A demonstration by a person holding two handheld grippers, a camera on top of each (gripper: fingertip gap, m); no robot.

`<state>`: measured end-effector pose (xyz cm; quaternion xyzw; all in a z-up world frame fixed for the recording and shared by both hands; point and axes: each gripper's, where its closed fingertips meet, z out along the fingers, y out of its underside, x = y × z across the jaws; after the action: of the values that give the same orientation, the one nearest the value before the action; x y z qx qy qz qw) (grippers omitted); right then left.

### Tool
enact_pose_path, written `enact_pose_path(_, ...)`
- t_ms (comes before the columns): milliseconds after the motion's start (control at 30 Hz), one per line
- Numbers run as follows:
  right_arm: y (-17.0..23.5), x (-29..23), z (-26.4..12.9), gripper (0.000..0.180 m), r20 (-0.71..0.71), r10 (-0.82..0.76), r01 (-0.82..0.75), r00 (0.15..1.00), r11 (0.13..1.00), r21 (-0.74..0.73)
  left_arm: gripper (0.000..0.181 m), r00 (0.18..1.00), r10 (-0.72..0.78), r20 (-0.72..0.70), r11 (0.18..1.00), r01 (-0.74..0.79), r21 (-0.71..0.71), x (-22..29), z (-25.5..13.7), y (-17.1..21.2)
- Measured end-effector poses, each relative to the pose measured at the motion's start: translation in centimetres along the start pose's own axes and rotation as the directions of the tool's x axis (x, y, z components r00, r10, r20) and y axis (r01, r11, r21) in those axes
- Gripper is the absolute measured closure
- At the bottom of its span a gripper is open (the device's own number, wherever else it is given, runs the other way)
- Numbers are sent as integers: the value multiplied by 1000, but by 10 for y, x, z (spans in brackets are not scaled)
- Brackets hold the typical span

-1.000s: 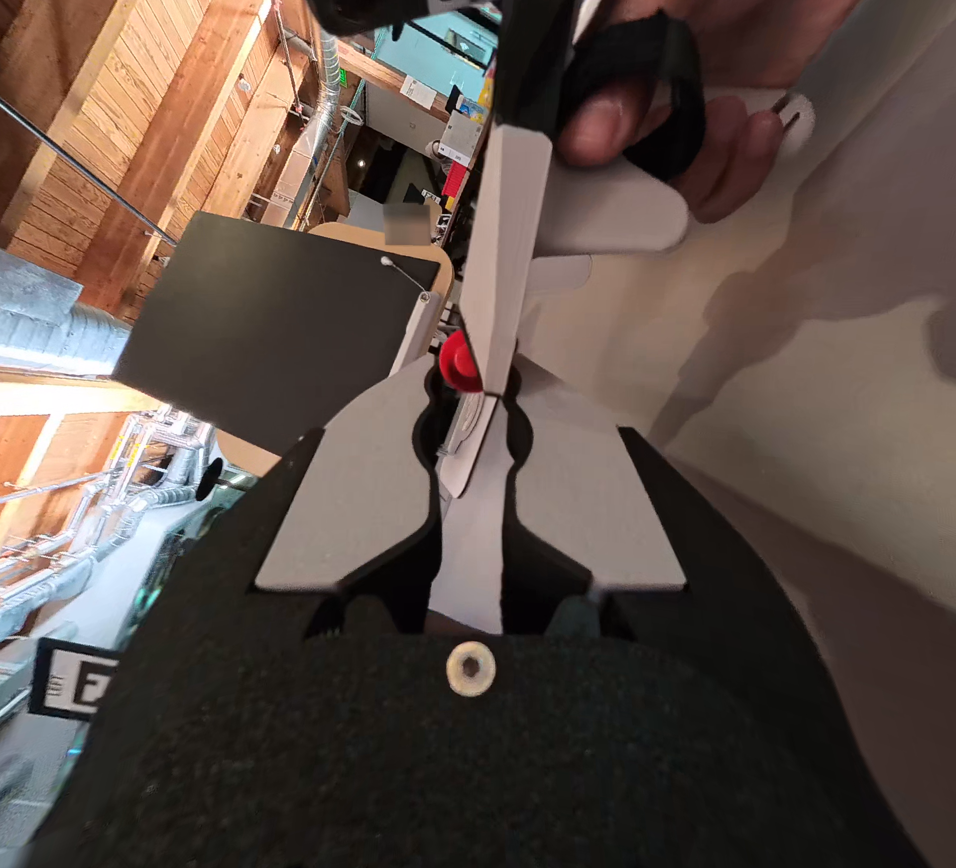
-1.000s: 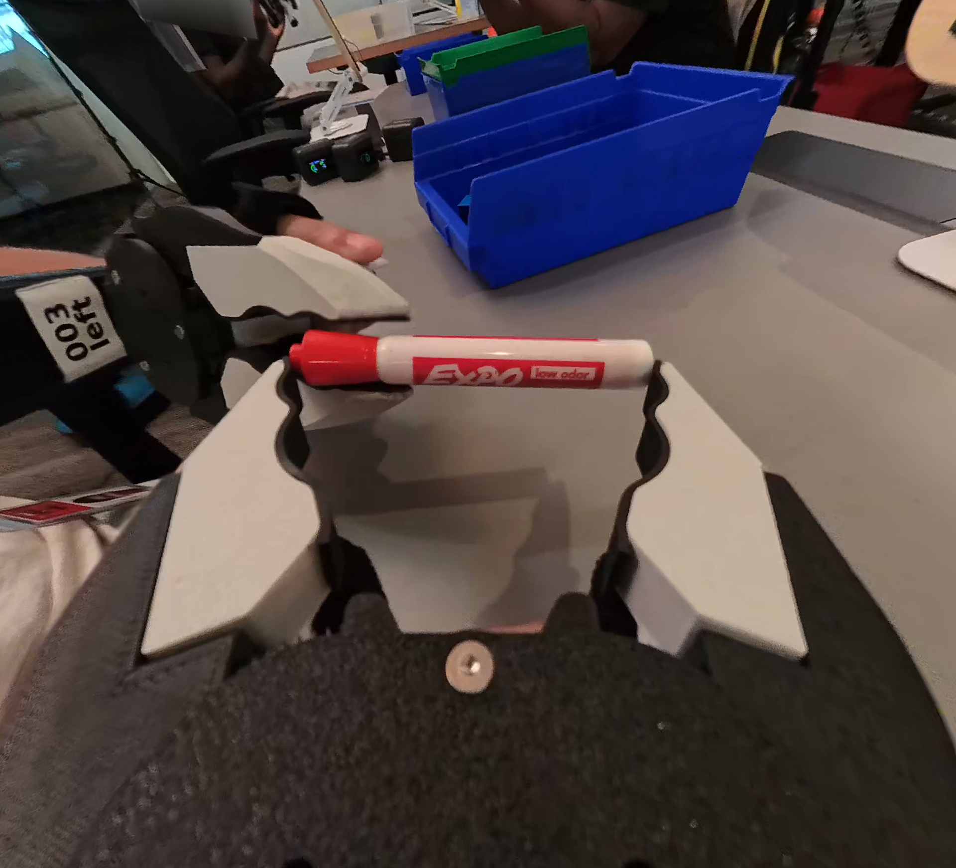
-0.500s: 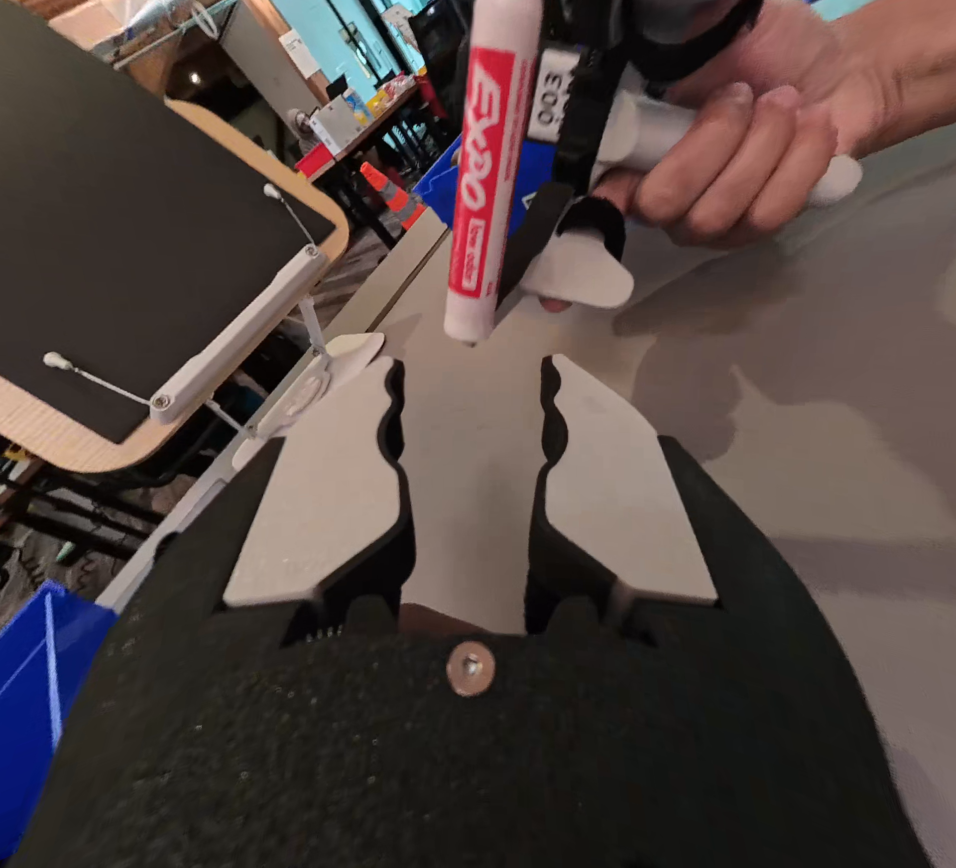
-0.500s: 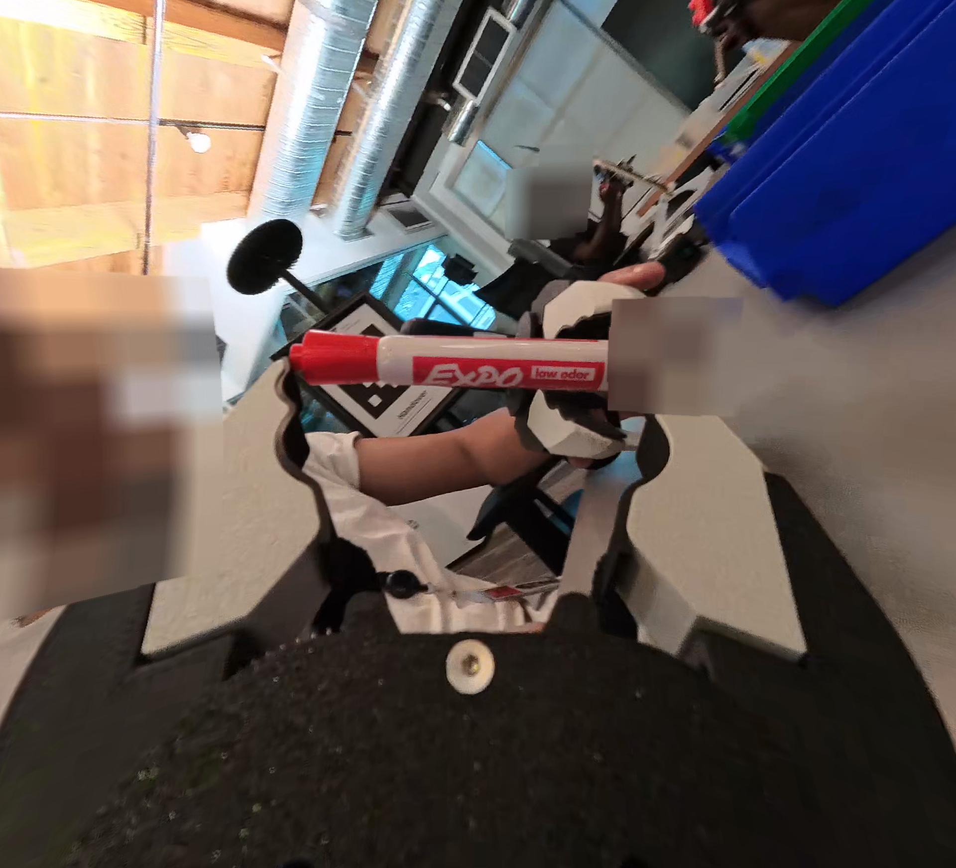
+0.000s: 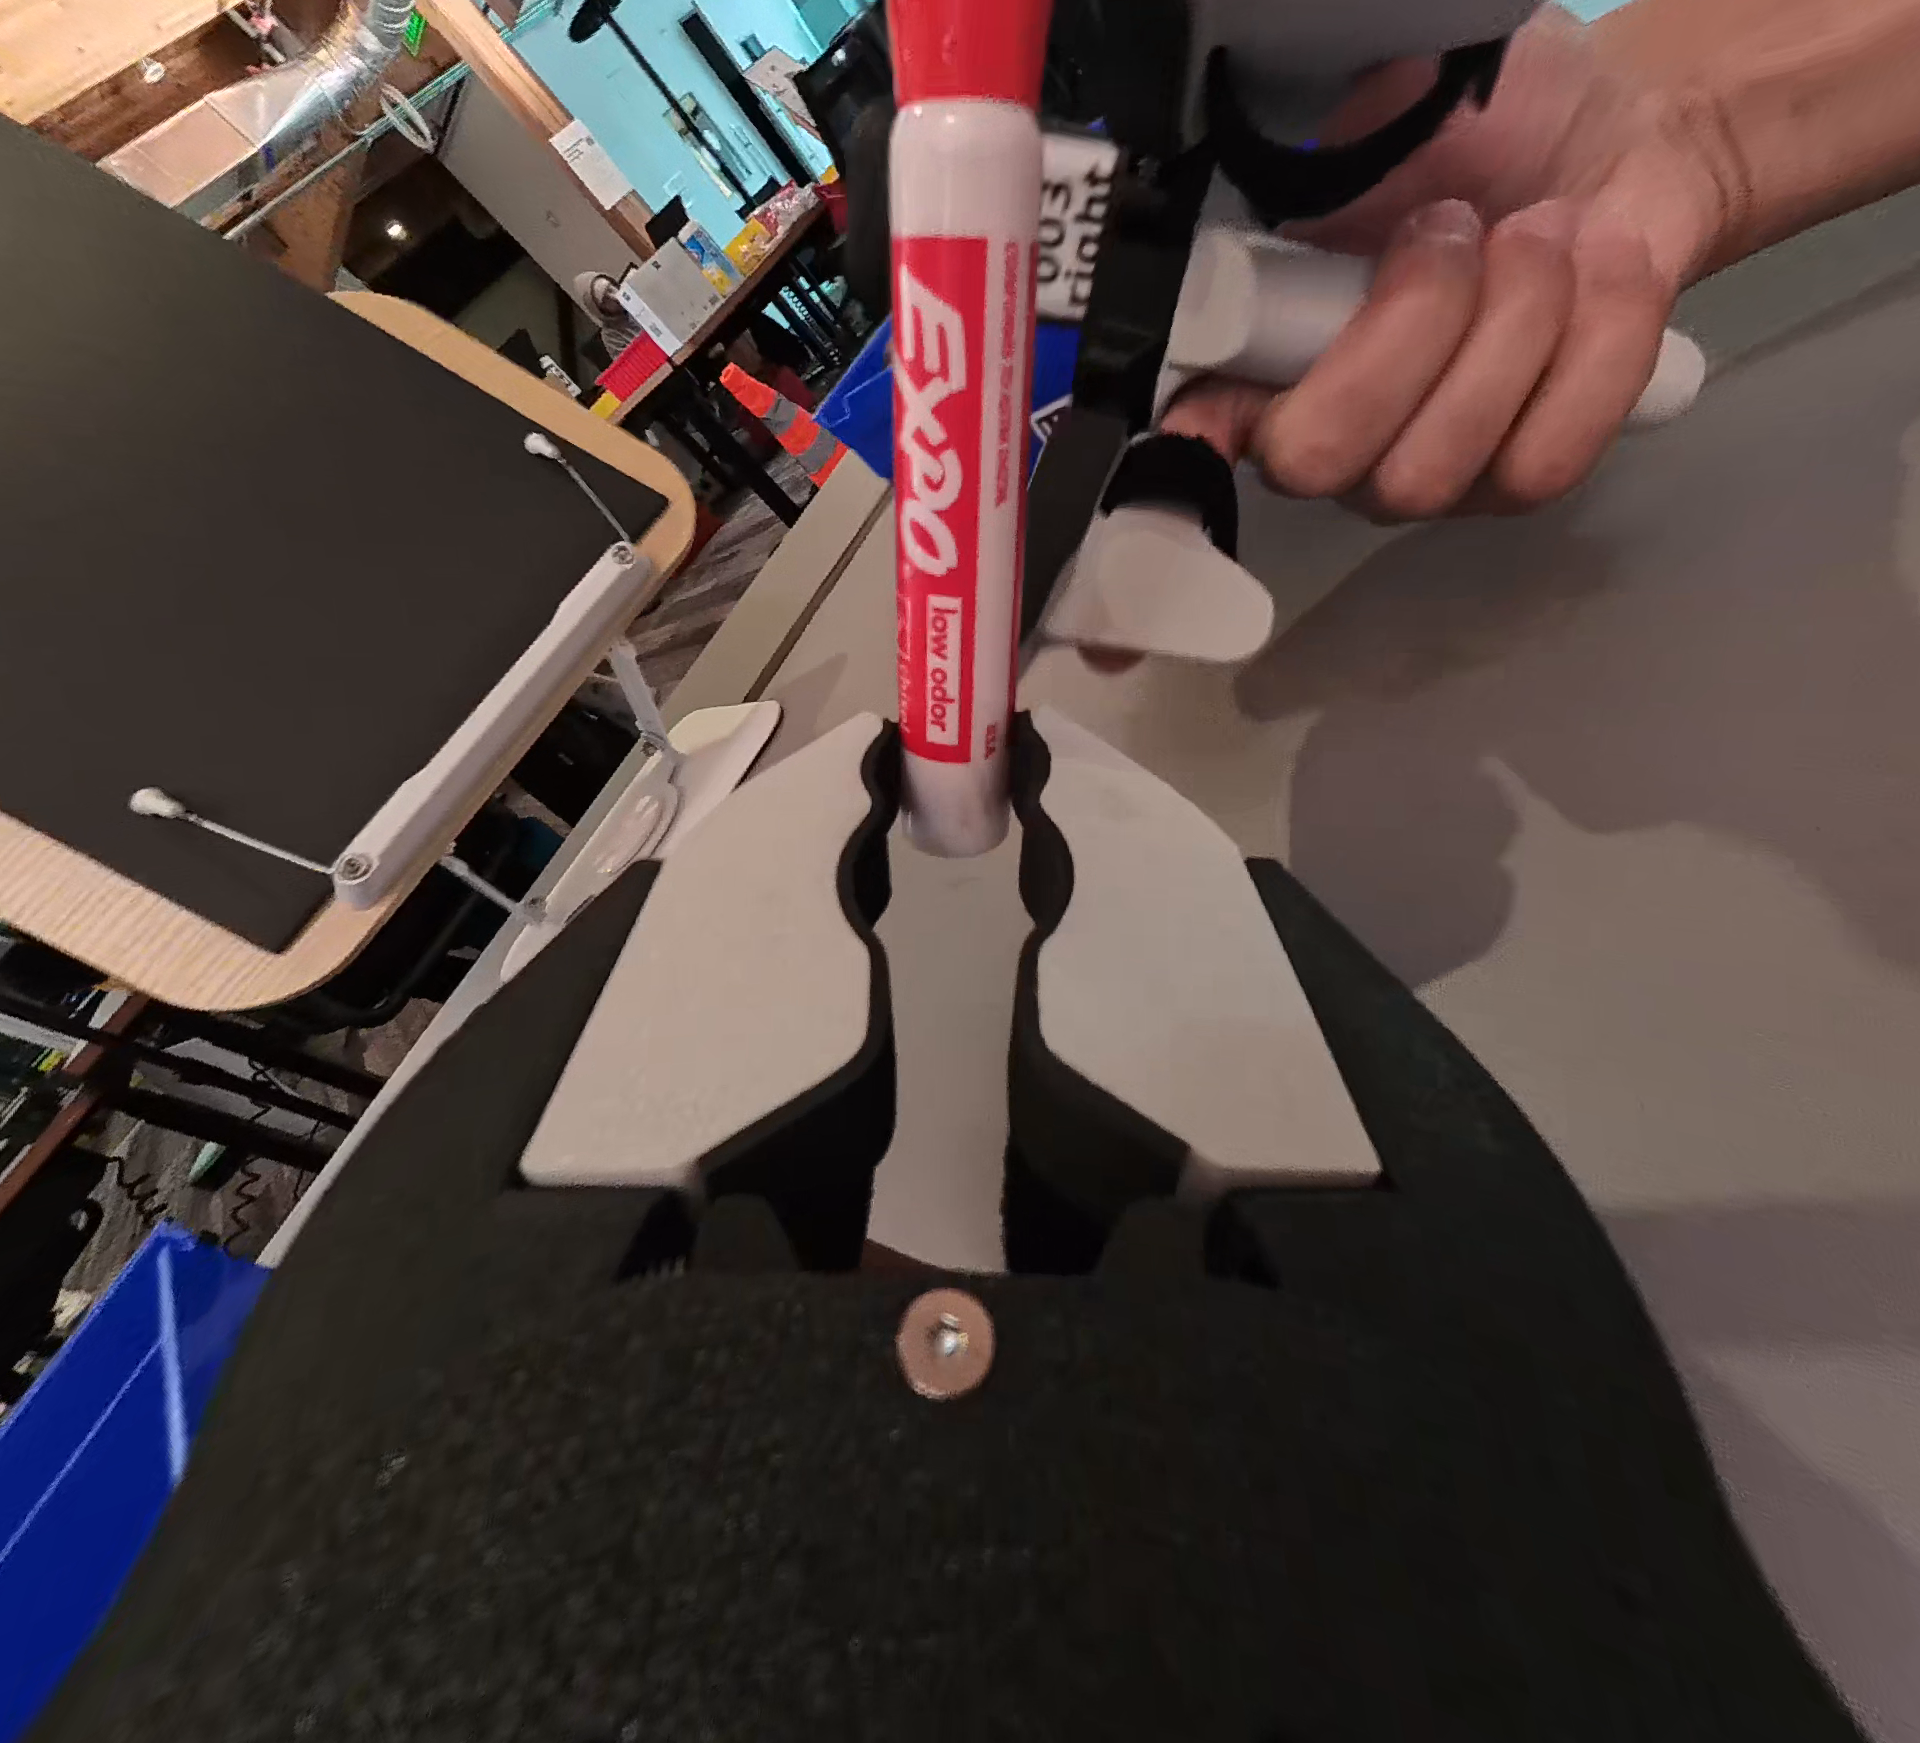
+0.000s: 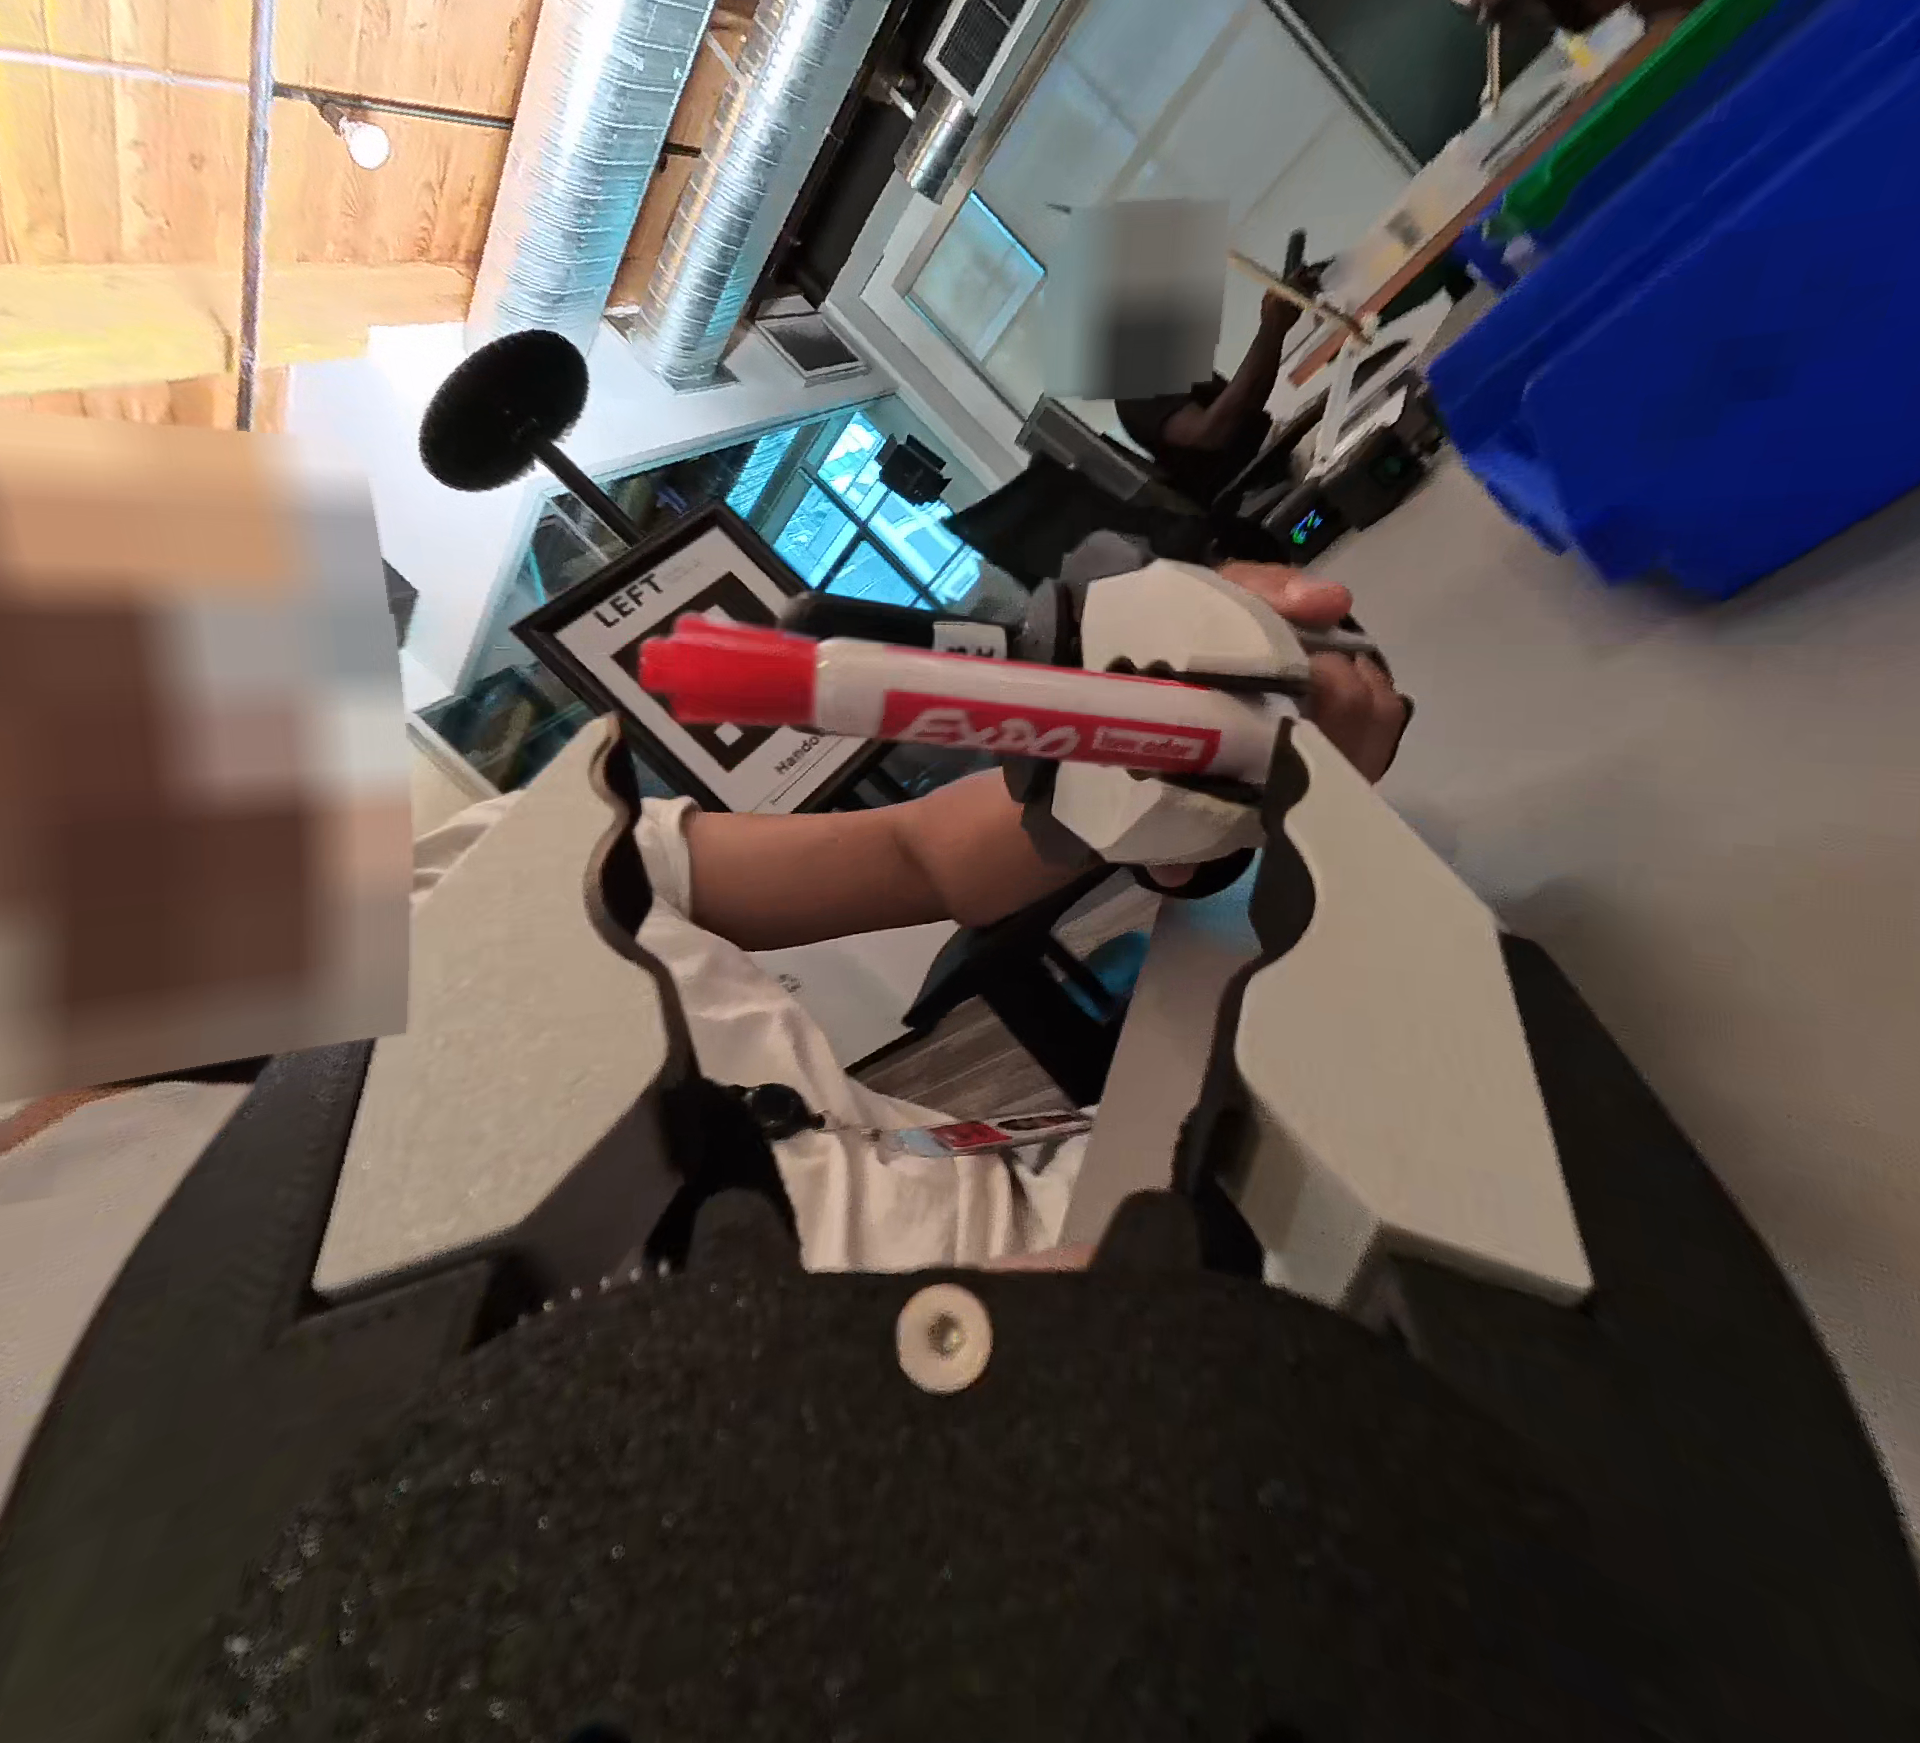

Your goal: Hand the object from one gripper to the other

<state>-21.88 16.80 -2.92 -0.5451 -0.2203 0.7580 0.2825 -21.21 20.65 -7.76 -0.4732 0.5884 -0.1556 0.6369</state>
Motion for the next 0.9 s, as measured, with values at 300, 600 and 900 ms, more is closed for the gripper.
enact_pose_path(300, -10, 74, -54, 101, -589, -547, 425, 595, 836, -346, 161, 938, 292, 189, 909, -210, -359, -44, -1, 57)
enact_pose_path(600, -12, 72, -35, 145, -600, -621, 515, 504, 774, -369, 161, 851, 504, 151, 783, -375, -497, -45, 0, 75)
enact_pose_path(900, -13, 74, -42, 161, -591, -611, 493, 527, 786, -373, 160, 872, 475, 120, 789, -362, -496, -36, 3, 82)
